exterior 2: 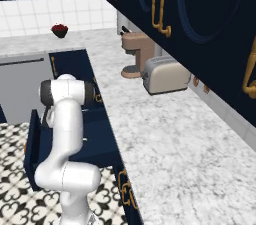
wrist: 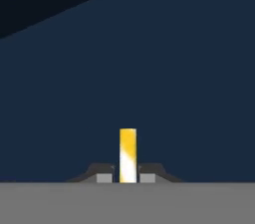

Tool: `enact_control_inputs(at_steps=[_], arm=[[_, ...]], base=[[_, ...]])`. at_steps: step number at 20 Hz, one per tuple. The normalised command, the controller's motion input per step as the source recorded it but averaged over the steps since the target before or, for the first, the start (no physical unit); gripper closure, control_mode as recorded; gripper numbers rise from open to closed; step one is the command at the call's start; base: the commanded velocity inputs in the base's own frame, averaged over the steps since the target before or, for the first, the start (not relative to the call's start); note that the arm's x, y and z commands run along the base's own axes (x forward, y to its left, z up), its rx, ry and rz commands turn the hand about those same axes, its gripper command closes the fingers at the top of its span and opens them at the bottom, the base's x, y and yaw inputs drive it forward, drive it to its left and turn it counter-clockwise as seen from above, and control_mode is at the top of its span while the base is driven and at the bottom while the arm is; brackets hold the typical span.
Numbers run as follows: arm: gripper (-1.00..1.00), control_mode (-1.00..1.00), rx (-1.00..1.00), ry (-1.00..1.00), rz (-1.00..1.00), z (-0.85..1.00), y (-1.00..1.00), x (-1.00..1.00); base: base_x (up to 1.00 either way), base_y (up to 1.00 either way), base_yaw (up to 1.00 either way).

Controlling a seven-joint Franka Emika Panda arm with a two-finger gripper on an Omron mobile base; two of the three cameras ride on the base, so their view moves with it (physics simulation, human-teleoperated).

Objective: Take a straw from the drawer in front and place it inside the glass cup on the dining counter.

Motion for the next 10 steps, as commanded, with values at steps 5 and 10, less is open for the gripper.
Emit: enact_control_inputs(at_steps=[5, 10], arm=[[1.00, -1.00, 0.00, -0.24, -0.14, 1.00, 0.21, -0.54], [1.00, -1.00, 0.03, -0.11, -0.26, 1.00, 0.04, -0.30]], base=[[0.00, 0.00, 0.00], [0.00, 0.00, 0.00]])
